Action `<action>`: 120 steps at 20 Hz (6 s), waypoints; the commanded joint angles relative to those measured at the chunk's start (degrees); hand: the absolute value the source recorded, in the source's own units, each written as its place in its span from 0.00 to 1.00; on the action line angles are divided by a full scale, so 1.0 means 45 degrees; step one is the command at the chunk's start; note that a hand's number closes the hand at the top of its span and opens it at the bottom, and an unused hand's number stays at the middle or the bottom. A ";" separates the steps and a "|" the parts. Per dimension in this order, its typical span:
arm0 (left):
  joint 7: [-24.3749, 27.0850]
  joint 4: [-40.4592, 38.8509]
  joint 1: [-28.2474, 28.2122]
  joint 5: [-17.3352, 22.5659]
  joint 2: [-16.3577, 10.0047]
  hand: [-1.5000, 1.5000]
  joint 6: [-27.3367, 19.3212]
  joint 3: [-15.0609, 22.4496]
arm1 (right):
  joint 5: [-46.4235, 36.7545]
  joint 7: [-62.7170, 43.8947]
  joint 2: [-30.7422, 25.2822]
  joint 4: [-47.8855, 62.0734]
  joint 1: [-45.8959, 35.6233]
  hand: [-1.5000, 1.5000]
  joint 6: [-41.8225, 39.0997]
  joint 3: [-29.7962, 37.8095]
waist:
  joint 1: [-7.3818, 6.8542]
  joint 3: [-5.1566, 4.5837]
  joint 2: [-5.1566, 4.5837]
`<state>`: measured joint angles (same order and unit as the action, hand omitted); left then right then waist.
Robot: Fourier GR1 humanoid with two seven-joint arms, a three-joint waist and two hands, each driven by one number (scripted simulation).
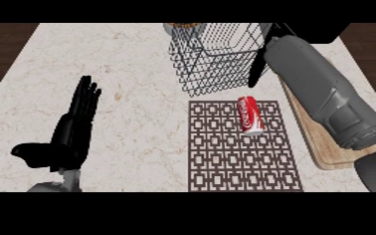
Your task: Pick the can from the placemat and place it in the basket
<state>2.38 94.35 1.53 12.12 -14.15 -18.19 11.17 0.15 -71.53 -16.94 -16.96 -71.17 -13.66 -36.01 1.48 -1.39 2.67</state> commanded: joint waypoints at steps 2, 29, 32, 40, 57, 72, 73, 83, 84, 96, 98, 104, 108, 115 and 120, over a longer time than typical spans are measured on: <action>-0.0334 0.0165 0.0081 0.0131 -0.0205 0.50 0.0105 -0.0251 | 0.0232 -0.2106 0.1337 0.0471 0.0345 0.00 -0.0589 0.0073 | -0.0297 0.0290 -0.0485; -0.0352 -0.0049 0.0317 -0.0052 -0.0151 0.50 0.0206 -0.0369 | 0.0054 -0.0445 0.2351 0.2396 0.0850 0.00 -0.0190 0.0233 | -0.0024 0.0283 -0.0431; -0.0216 0.0147 0.0097 -0.0143 -0.0017 0.50 0.0039 -0.0322 | -0.0080 -0.0194 0.2047 0.2644 0.0866 0.00 -0.0052 0.0183 | -0.0078 0.0287 -0.0429; -0.0227 0.0207 -0.0207 0.0082 -0.0160 0.50 0.0321 -0.0441 | 0.0001 0.1081 0.2346 0.2727 0.1289 1.00 -0.1091 0.0294 | -0.0141 0.0278 -0.0439; -0.0343 0.0008 0.0121 0.0020 0.0250 0.50 0.0872 0.0552 | -0.0985 0.6552 0.3678 -0.3717 -0.1983 1.00 0.1245 -0.0770 | -0.1886 0.0434 0.0069; 0.0006 -0.0071 -0.0666 -0.0181 0.0108 0.50 0.0072 -0.0393 | -0.2237 0.8863 0.3643 -1.4395 0.2424 1.00 0.9574 -0.1538 | 0.0488 0.0362 -0.0152; -0.0139 0.0236 -0.0697 -0.0107 0.0091 0.50 -0.0047 -0.0523 | -0.2240 0.8630 0.3172 -1.5336 0.2960 1.00 0.9631 -0.1518 | 0.0579 0.0373 -0.0122; -0.0051 0.0373 -0.0701 -0.0111 0.0049 0.50 0.0401 -0.0527 | -0.4186 0.3494 -0.0675 -2.3480 0.6424 1.00 0.8973 -0.1251 | 0.0174 0.0309 -0.0431; 0.0210 0.0464 -0.0868 -0.0077 -0.0029 0.50 0.0465 -0.0712 | -0.4073 0.2937 -0.1041 -2.4030 0.6501 1.00 0.8615 -0.0745 | 0.0101 0.0307 -0.0442; -0.0711 0.0865 -0.0220 -0.0673 0.0556 0.50 0.0520 -0.0438 | -0.4184 0.5810 -0.2762 -2.3503 0.9889 1.00 0.6534 0.2068 | -0.0335 0.0311 -0.0588; 0.0016 0.0315 -0.0372 -0.0720 0.0500 0.50 0.0776 -0.0446 | -0.2691 0.7935 -0.2943 -2.1500 0.9973 1.00 0.6685 0.3107 | -0.0421 0.0320 -0.0653; -0.0210 0.0400 -0.0434 -0.0730 0.0631 0.50 0.1025 -0.0912 | -0.3260 0.9151 -0.1574 -1.9596 0.9807 1.00 0.5954 0.4117 | -0.0428 0.0310 -0.0612; -0.0263 0.0098 0.0131 -0.0619 0.0812 0.50 0.1308 -0.1102 | -0.2983 1.0467 -0.1985 -1.8136 0.9359 1.00 0.4881 0.5295 | -0.0420 0.0311 -0.0622; -0.0577 0.0615 -0.0523 -0.1100 0.0927 0.50 0.1380 -0.1070 | -0.4937 1.1146 -0.0497 -1.5903 0.8597 1.00 0.4566 0.4602 | -0.0465 0.0307 -0.0604; -0.0216 0.0919 -0.1162 -0.0559 0.0598 0.50 0.2253 -0.1737 | -0.4233 1.3364 -0.0616 -1.4658 0.9113 1.00 0.3829 0.5906 | -0.0439 0.0309 -0.0597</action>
<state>0.99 96.23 -0.56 7.67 -9.77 -11.20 5.51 -19.86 -15.93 -20.26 -87.64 -29.27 5.71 -12.95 -0.40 -0.01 0.00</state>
